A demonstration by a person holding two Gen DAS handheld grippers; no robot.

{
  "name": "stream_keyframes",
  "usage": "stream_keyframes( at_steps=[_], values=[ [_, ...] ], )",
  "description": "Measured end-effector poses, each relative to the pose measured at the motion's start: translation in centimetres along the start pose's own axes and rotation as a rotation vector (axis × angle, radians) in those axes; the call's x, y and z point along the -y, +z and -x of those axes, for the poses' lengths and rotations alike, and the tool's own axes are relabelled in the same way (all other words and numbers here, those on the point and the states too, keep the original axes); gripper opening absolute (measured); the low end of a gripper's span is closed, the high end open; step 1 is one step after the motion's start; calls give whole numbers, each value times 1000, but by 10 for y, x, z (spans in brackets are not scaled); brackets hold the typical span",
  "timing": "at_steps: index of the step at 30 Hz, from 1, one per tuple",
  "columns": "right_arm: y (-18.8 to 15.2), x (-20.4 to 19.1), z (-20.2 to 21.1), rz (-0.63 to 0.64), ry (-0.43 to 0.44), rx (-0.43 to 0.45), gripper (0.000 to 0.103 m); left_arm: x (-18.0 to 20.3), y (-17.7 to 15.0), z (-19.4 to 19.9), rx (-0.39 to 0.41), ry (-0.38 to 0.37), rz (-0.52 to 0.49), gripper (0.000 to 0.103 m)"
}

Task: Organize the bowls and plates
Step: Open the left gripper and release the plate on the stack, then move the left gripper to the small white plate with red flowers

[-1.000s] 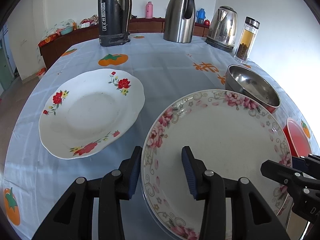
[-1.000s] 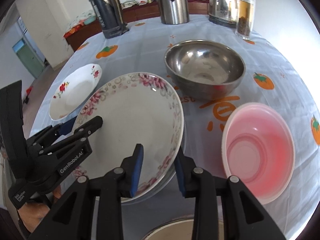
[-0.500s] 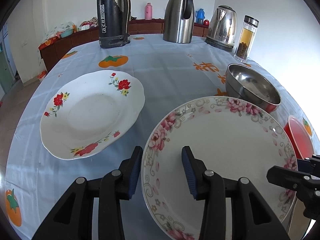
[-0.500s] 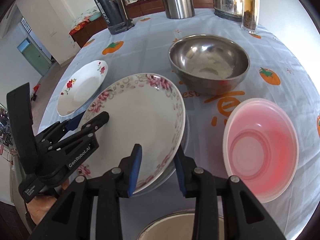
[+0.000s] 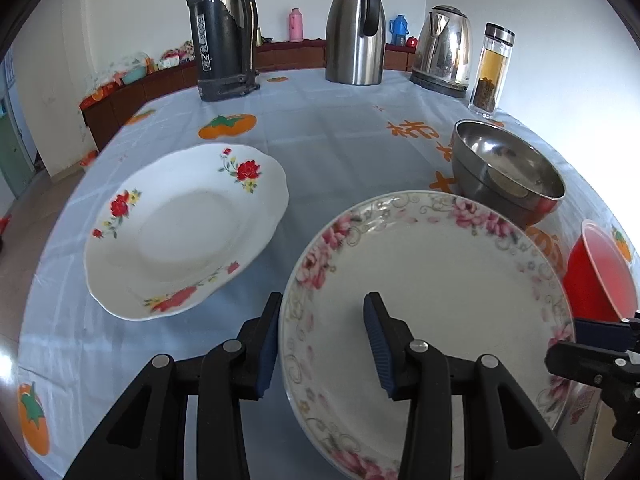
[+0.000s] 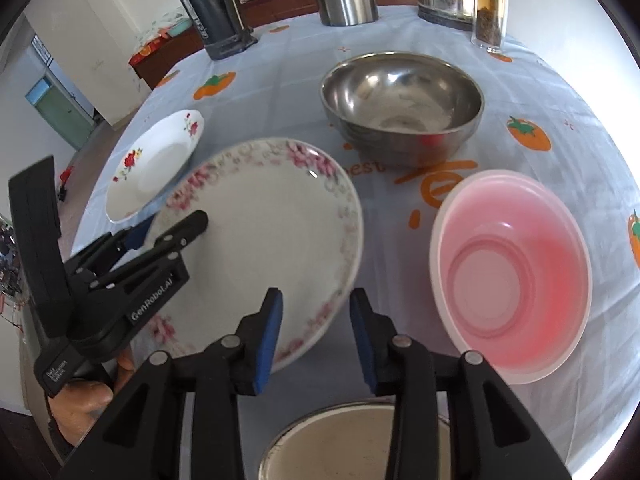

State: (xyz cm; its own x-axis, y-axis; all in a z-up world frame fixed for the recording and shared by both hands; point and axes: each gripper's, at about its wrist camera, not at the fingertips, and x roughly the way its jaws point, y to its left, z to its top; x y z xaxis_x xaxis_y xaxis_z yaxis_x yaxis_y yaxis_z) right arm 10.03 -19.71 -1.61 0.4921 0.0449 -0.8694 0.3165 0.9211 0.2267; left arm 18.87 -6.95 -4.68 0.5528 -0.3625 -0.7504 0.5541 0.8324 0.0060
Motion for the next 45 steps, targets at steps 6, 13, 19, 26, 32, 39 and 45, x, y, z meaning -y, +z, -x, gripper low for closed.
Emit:
stream_keyframes(
  at_steps=[6,13,19,26,32,39,45],
  values=[
    [1,6,12,-8,-10,21,36,0,-1,2,15,27,-11,44],
    [-11,2,42,-5,-3,218,45,-5,0,34,203,142,-18,44],
    [-19,-19,52,10,36,322,46,-19,1,53,313,186,34,54],
    [-21,-40,54,20,47,386,46,-33,2,58,331,231,90,55],
    [-16,-54,53,39,70,391,46,-38,2,60,331,239,113,55],
    [-4,-74,52,63,100,392,46,-50,1,58,316,269,153,55],
    [6,-83,44,49,147,352,46,-61,1,55,303,300,181,55]
  ],
)
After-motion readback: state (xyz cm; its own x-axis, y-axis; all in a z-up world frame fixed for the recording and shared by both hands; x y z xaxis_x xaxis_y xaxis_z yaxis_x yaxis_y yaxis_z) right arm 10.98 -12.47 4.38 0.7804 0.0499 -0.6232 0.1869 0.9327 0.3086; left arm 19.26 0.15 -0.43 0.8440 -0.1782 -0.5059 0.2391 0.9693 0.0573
